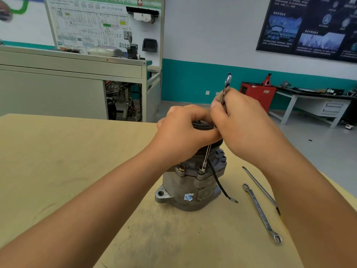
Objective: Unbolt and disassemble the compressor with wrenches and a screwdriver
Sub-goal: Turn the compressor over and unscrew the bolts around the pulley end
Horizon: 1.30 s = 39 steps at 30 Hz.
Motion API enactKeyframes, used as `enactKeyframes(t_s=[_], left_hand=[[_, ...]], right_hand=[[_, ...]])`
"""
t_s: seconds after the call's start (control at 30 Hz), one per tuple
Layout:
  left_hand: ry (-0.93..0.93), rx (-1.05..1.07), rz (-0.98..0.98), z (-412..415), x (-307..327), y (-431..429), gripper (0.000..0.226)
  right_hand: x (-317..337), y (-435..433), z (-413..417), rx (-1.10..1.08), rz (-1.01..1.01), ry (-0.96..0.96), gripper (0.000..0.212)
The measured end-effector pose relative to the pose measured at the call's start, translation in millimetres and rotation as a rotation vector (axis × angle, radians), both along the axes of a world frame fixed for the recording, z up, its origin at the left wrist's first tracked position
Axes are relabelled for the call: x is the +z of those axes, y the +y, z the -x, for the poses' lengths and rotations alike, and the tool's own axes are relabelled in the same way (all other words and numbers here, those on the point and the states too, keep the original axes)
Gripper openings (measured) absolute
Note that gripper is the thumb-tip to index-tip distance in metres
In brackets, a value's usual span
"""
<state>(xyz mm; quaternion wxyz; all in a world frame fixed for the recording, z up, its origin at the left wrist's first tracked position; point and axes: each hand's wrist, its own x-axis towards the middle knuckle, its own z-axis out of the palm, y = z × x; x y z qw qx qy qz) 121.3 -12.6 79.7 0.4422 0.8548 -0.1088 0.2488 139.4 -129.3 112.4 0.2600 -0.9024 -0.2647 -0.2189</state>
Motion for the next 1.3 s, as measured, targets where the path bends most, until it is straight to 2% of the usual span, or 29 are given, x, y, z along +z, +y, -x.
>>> enactKeyframes(t_s=[0.23,0.33,0.43,0.5,0.7,0.9,1.07,1.3], left_hand=[[0.084,-0.183,0.029,-0.9,4.8,14.8,0.003],[0.097,-0.182,0.054,-1.2,3.9,18.9,0.002],[0.093,-0.154,0.099,0.0,0.7,19.7,0.015],[0.064,-0.148,0.101,2.0,-2.8,16.8,0.015],[-0.018,-0.019,0.071,6.2,-8.8,13.4,0.003],[-0.027,-0.11,-0.039,7.7,-6.0,23.4,0.013],[-0.055,-0.171,-0.059,10.5,-0.1,29.6,0.01],[-0.027,-0.119,-0.178,7.3,0.8,23.6,0.015]], right_hand=[[-0.2,-3.0,-1.8,0.157,-0.092,0.058,0.006],[-2.8,-1.6,-3.3,0.211,-0.138,0.025,0.015],[-6.1,-1.8,-2.8,0.223,-0.2,-0.021,0.024],[-7.7,0.0,0.0,0.227,-0.223,-0.067,0.026],[-12.8,8.8,7.8,0.221,-0.149,-0.146,0.021],[-16.1,7.2,10.9,0.262,-0.128,-0.068,0.024],[-7.6,-1.4,10.5,0.271,-0.254,-0.137,0.025],[-9.5,-13.0,9.7,0.274,-0.22,-0.149,0.027]])
